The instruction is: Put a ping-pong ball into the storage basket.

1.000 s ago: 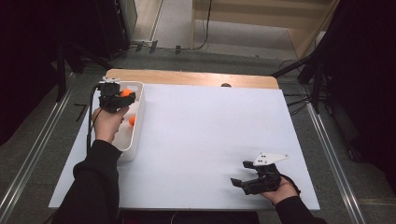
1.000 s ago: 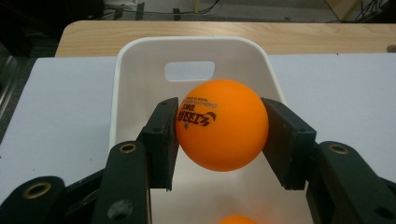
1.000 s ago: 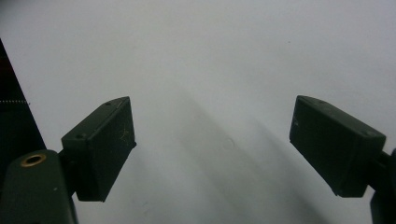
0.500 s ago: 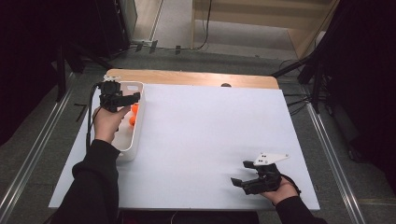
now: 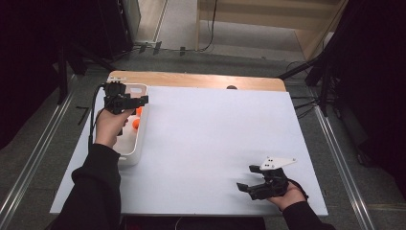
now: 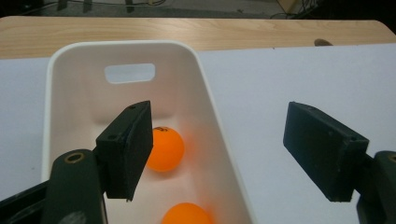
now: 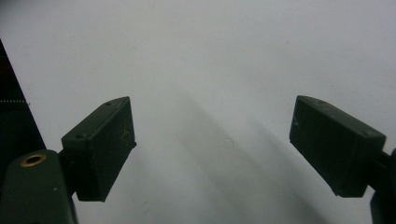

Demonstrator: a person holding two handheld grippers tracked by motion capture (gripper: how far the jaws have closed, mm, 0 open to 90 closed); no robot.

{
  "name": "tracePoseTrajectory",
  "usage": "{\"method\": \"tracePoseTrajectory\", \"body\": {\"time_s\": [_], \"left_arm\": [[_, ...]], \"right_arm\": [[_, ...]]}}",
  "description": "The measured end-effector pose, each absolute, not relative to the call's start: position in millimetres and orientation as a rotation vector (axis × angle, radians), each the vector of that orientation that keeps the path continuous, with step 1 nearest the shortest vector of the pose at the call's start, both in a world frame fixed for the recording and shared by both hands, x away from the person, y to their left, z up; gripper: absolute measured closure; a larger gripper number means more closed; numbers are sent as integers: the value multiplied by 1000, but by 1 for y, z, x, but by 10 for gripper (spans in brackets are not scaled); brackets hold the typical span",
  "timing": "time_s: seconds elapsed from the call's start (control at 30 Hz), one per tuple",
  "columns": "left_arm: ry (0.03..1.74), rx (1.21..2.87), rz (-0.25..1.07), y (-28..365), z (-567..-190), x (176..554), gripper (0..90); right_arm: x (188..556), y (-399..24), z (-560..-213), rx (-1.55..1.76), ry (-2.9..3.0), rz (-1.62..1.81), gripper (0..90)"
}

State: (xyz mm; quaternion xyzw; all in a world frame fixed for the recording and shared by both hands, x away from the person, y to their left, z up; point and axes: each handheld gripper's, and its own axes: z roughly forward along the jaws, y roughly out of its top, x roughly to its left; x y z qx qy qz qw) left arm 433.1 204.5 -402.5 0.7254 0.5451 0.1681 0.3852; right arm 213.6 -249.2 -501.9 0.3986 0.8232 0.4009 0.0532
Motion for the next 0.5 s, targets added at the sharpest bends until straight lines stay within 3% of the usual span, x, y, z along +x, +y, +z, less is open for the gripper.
{"method": "tracePoseTrajectory", "body": {"time_s": [0.5], "left_arm": [[1255, 1947, 331, 183, -397, 423, 243]], "right_arm": [[213, -249, -501, 1211, 2502, 1220, 126]]}}
